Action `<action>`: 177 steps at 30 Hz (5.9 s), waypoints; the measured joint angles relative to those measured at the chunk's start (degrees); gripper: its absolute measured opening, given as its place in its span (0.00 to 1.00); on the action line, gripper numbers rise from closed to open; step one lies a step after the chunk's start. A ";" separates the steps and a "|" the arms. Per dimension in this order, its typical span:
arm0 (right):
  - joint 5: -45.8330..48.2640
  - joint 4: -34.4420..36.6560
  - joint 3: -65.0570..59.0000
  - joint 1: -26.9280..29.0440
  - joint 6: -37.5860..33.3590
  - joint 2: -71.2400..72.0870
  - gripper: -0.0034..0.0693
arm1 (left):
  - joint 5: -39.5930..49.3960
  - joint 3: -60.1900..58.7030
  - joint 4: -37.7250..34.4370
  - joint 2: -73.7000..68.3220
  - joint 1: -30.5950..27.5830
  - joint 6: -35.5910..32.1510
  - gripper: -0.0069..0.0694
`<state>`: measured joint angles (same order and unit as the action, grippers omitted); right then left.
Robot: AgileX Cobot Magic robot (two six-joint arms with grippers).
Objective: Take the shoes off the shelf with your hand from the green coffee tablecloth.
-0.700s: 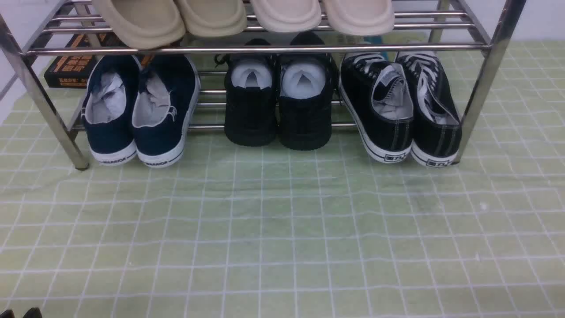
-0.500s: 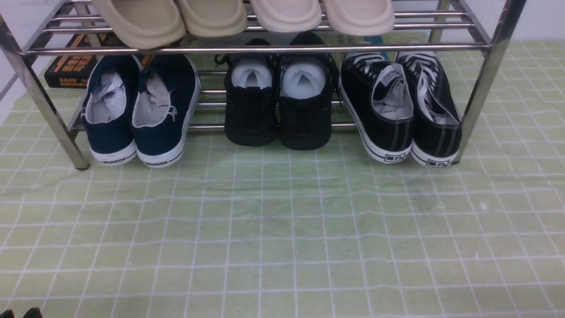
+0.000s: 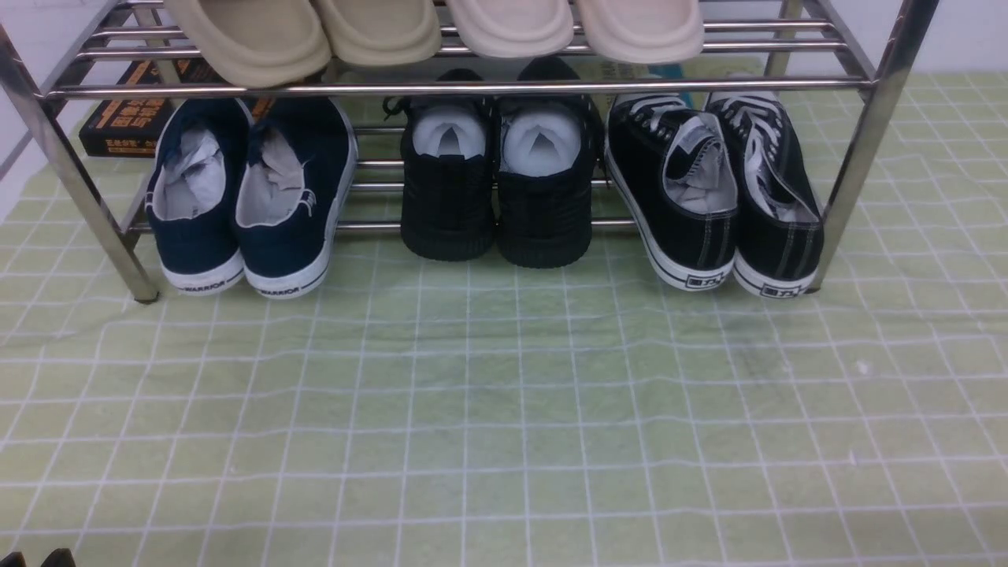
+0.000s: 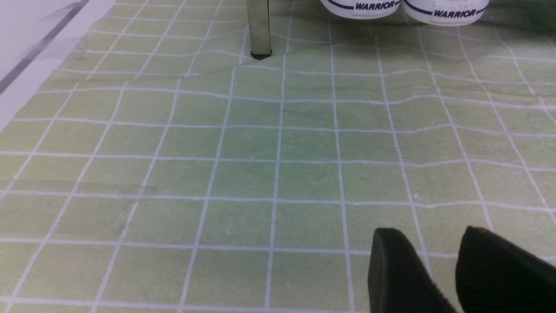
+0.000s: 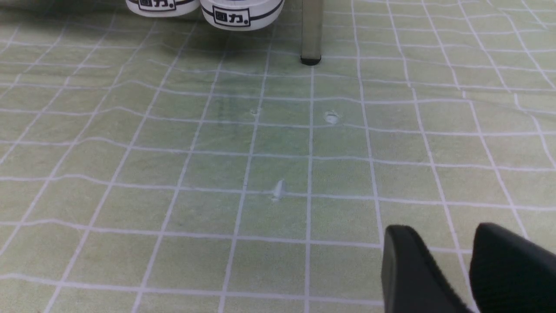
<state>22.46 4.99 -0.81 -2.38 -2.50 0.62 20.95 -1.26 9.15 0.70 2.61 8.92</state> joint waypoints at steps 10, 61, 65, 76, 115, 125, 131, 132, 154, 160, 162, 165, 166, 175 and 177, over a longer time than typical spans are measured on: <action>0.00 0.51 0.00 0.00 0.00 0.00 0.37 | 0.00 0.00 0.00 0.00 0.00 0.00 0.41; 43.89 43.88 50.62 -1.54 -27.06 -74.46 0.04 | 0.00 0.00 0.00 0.00 0.00 0.00 0.41; 44.02 41.47 59.42 -6.15 -24.95 -77.82 0.04 | 0.00 0.00 0.00 0.00 0.00 0.00 0.41; 39.20 5.56 90.46 -21.35 0.24 -92.36 0.06 | 0.00 0.00 0.00 0.00 0.00 0.00 0.41; 30.11 -6.56 103.37 -23.38 4.84 -116.62 0.05 | 0.00 0.00 0.00 0.00 0.00 0.00 0.41; 35.02 -3.51 103.37 -23.40 4.68 -111.06 0.05 | 0.00 0.00 0.00 0.00 0.00 0.00 0.41; 36.25 -3.45 103.37 -23.40 4.68 -110.93 0.05 | 0.00 0.00 0.00 0.00 0.00 0.00 0.41; 36.37 -3.45 103.37 -23.40 4.68 -110.93 0.05 | 0.00 0.00 0.00 0.00 0.00 0.00 0.41; 49.88 6.71 102.73 -23.40 1.97 -101.91 0.07 | 0.00 0.00 0.00 0.00 0.00 0.00 0.41; 49.93 8.29 95.34 -24.17 1.97 -93.55 0.07 | 0.00 0.00 0.00 0.00 0.00 0.00 0.41; 49.93 8.63 92.38 -25.06 2.50 -90.28 0.07 | 0.00 0.00 0.00 0.00 0.00 0.00 0.41; 49.93 8.77 88.85 -27.55 3.79 -85.97 0.07 | 0.00 0.00 0.00 0.00 0.00 0.00 0.41; 49.93 8.72 87.93 -28.52 4.21 -85.19 0.07 | 0.00 0.00 0.00 0.00 0.00 0.00 0.41; 49.24 5.74 77.03 -44.52 15.29 -81.26 0.07 | 0.00 0.00 0.00 0.00 0.00 0.00 0.41; 47.77 4.41 75.23 -47.08 18.87 -81.56 0.07 | 0.00 0.00 0.00 0.00 0.00 0.00 0.41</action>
<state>70.22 9.40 74.41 -49.46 16.36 -80.95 20.95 -1.26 9.15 0.70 2.61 8.92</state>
